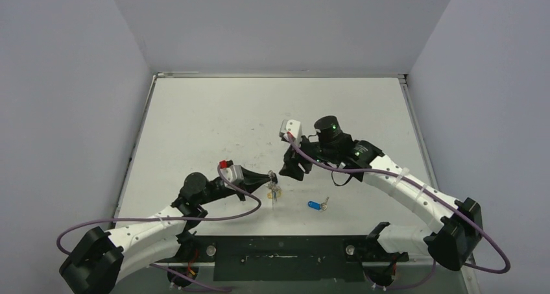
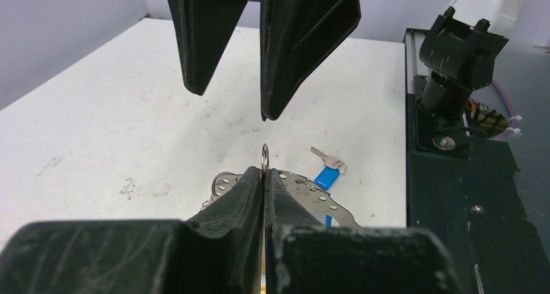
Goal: Put the keys on the keyring
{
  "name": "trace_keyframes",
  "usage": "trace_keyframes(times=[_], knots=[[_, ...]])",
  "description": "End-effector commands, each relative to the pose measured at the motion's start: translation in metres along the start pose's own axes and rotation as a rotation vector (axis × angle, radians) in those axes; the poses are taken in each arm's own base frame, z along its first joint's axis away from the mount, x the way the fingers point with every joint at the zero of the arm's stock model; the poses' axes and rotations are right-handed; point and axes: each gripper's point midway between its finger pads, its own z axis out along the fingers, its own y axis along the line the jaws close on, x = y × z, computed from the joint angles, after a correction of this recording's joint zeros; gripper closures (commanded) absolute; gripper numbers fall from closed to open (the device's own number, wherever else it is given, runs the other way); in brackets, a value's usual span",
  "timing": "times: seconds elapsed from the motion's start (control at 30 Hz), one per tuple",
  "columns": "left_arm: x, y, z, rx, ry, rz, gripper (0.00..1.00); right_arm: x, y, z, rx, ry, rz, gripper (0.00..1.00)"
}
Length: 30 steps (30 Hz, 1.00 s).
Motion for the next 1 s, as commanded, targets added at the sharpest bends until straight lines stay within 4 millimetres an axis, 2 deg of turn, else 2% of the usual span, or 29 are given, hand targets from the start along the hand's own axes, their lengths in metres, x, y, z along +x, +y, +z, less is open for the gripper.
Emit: trace_keyframes(times=[0.0,0.23,0.43,0.77,0.97], knots=[[-0.057,0.003,-0.001,-0.041,-0.239,0.088,1.00,-0.059,-0.002,-0.012,0.011,-0.332,-0.093,0.43],[-0.069,0.004,-0.005,-0.056,-0.305,0.097,1.00,-0.072,0.014,-0.009,-0.084,-0.471,-0.074,0.49],[-0.070,0.002,-0.005,-0.051,-0.311,0.093,1.00,-0.076,0.020,-0.005,-0.136,-0.489,-0.062,0.60],[-0.074,0.001,-0.007,-0.054,-0.325,0.101,1.00,-0.069,0.029,0.000,-0.209,-0.459,-0.075,0.59],[-0.079,0.001,-0.009,-0.054,-0.339,0.108,1.00,-0.065,0.034,0.002,-0.250,-0.445,-0.076,0.78]])
